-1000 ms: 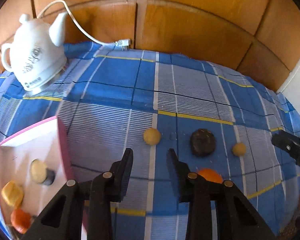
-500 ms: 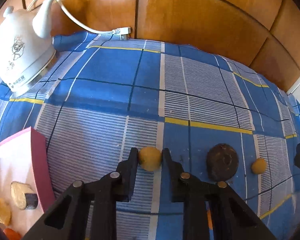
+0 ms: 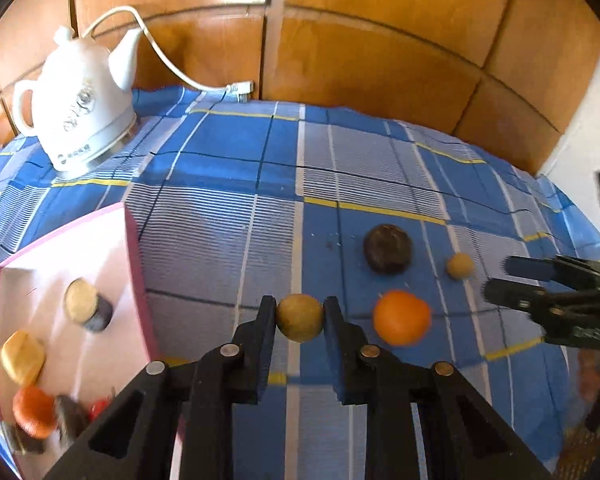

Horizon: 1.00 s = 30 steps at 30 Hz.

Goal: Organize fruits
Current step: 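Grasp the small tan round fruit with the left tool while the right tool reaches the orange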

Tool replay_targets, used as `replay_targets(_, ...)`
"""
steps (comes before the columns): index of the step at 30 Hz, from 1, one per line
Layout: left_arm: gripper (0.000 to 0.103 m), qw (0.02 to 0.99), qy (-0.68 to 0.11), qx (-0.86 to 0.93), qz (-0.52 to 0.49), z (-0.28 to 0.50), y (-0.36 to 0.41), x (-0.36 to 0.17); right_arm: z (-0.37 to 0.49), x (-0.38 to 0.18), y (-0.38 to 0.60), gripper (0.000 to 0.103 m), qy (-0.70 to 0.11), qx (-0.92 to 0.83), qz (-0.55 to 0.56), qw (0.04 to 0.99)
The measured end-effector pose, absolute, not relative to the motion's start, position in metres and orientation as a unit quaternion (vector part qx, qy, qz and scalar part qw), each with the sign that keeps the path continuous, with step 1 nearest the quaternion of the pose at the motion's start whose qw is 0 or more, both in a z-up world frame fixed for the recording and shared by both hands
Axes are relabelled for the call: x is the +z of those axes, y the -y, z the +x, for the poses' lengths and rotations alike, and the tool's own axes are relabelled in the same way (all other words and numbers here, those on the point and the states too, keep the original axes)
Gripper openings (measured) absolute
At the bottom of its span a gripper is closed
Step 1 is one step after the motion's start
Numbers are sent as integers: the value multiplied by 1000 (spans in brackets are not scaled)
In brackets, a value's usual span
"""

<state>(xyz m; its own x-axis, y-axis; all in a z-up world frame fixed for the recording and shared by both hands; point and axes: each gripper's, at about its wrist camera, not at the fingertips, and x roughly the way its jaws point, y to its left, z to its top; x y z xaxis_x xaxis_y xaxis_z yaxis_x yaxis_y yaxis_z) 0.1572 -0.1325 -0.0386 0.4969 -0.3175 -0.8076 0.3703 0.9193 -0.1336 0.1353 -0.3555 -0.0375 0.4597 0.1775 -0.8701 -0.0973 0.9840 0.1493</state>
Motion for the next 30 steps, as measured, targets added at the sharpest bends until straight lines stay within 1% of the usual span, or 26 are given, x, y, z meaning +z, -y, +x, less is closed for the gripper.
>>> replay_targets(10,24,877,-436,-203,16,109,102,-19,125,-52,311,65,-533,161,30,830)
replay_targets(15,24,883,-425,-197,7,97,87,-11,130,-53,291,65,-528,152,19,835)
replay_targets(18,24,888,-418,-192,2,91,79,-6,142,-53,285,65,-523,138,36,840)
replay_targets(22,24,897,-402,-182,3,81,67,3,158,-65,270,64,-534,120,29,836)
replay_targets(23,24,900,-398,-179,2,78,63,5,160,-70,267,50,-542,117,27,832)
replay_targets(24,24,902,-394,-175,1,77,60,7,161,-76,263,41,-549,107,19,829)
replay_targets(26,24,907,-387,-167,0,72,51,11,155,-76,255,41,-535,93,-9,840)
replay_targets(30,24,915,-378,-143,-7,66,32,14,144,-78,257,40,-525,84,-1,847)
